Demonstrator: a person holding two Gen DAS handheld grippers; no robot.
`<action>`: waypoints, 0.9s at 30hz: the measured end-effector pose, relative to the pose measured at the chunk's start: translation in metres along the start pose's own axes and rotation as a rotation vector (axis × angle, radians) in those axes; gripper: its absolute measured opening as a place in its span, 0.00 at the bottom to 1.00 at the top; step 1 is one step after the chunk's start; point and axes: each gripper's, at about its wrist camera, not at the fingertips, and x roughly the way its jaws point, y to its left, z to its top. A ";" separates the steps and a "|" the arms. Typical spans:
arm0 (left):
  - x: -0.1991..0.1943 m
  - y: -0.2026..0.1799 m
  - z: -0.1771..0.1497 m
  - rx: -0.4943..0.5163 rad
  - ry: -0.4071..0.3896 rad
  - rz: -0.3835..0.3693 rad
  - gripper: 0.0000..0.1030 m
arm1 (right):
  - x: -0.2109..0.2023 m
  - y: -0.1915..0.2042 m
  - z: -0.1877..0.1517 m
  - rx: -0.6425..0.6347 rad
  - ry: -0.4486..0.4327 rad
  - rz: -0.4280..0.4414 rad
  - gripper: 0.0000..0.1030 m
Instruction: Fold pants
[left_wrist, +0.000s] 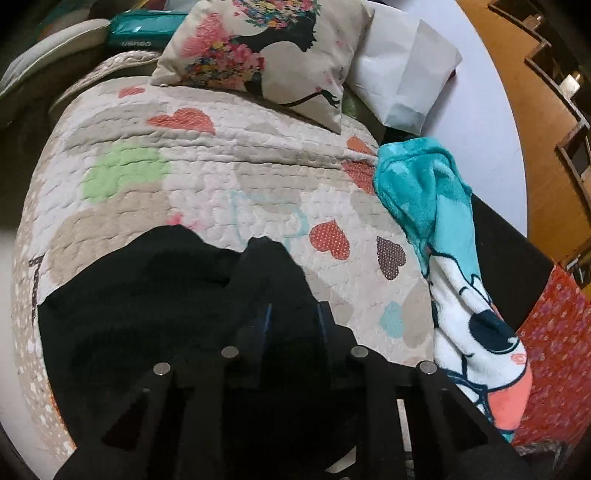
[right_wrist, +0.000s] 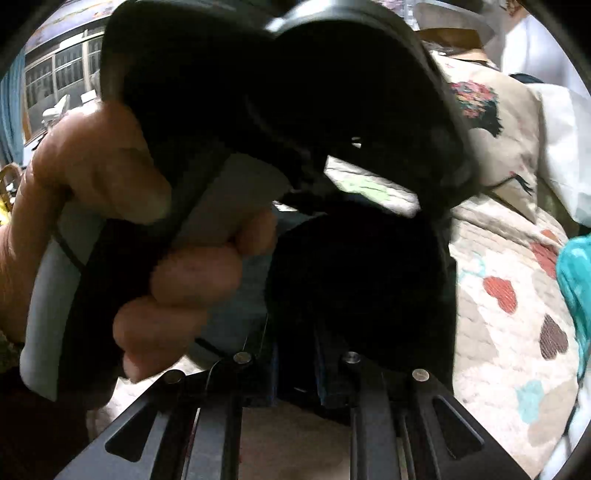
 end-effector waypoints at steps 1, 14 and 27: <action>0.002 0.005 0.003 -0.055 -0.008 -0.043 0.19 | 0.001 -0.004 -0.001 0.037 0.005 0.002 0.17; -0.036 0.025 0.018 -0.085 -0.098 -0.055 0.18 | -0.005 0.010 0.025 -0.085 -0.048 -0.006 0.15; -0.062 0.138 0.012 -0.405 -0.103 0.383 0.18 | 0.064 0.078 0.042 -0.292 0.041 0.076 0.28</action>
